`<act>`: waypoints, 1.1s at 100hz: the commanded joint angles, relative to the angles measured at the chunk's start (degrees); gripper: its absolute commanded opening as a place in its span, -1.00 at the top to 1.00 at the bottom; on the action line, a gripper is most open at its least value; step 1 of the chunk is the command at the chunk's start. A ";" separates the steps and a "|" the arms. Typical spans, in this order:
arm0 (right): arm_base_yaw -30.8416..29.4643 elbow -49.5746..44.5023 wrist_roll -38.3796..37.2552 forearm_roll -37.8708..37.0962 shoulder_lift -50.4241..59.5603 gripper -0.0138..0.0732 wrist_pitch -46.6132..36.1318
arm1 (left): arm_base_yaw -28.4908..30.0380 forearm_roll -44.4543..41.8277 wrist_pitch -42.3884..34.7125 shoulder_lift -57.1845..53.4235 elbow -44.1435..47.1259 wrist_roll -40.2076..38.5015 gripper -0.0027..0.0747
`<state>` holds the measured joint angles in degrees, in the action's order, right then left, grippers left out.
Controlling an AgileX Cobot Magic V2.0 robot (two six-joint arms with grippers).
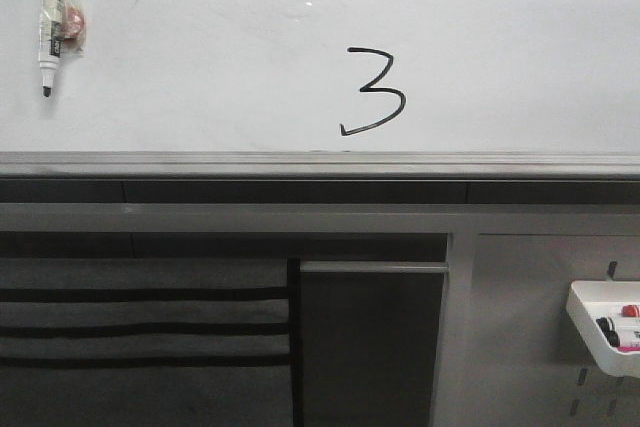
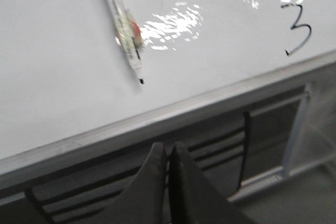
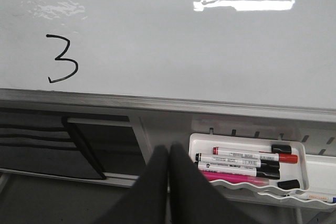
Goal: Write number 3 on whiteboard
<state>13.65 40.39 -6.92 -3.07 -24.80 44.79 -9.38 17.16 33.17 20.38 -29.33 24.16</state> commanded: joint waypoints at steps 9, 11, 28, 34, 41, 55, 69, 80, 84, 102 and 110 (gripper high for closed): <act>-0.25 1.41 0.14 -0.85 -0.30 0.78 -4.35 | 2.56 0.18 -13.20 -10.55 7.52 -0.53 0.98; -0.25 1.41 0.14 -0.85 -0.30 0.78 -4.35 | 2.67 0.18 -13.88 -11.65 8.62 -0.53 0.98; -0.25 1.41 0.14 -0.85 -0.30 0.78 -4.35 | 3.14 0.46 -19.39 -17.06 16.26 -0.53 0.98; -0.25 1.41 0.14 -0.85 -0.30 0.78 -4.35 | 3.14 1.59 -23.89 -18.03 19.32 -0.53 0.98; -0.25 1.41 0.14 -0.85 -0.30 0.78 -4.35 | 3.27 -0.18 -28.47 -19.71 22.40 -4.71 0.98; -0.25 1.41 0.14 -0.85 -0.30 0.78 -4.35 | 3.27 -12.53 -34.59 -22.55 27.66 -18.13 0.98; -0.25 1.41 0.14 -0.85 -0.30 0.78 -3.75 | 3.38 -14.84 -35.65 -22.55 29.84 -19.35 0.98; -0.25 1.41 0.14 -0.85 -0.30 0.78 -3.66 | 4.41 -14.84 -35.30 -22.55 29.85 -19.35 0.98; -0.25 1.41 0.14 -0.85 -0.30 0.78 -3.52 | 4.97 -14.84 -35.30 -22.55 29.85 -19.35 0.98; -0.25 1.41 0.14 -0.85 -0.30 0.78 -3.42 | 6.17 -14.73 -35.30 -22.55 29.85 -19.35 0.98; -0.25 1.41 0.14 -0.85 -0.30 0.78 -3.42 | 6.15 -14.73 -35.30 -22.55 29.85 -19.35 0.98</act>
<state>13.65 40.39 -6.92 -3.07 -24.80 45.11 -3.48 2.41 2.62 -0.33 0.38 5.56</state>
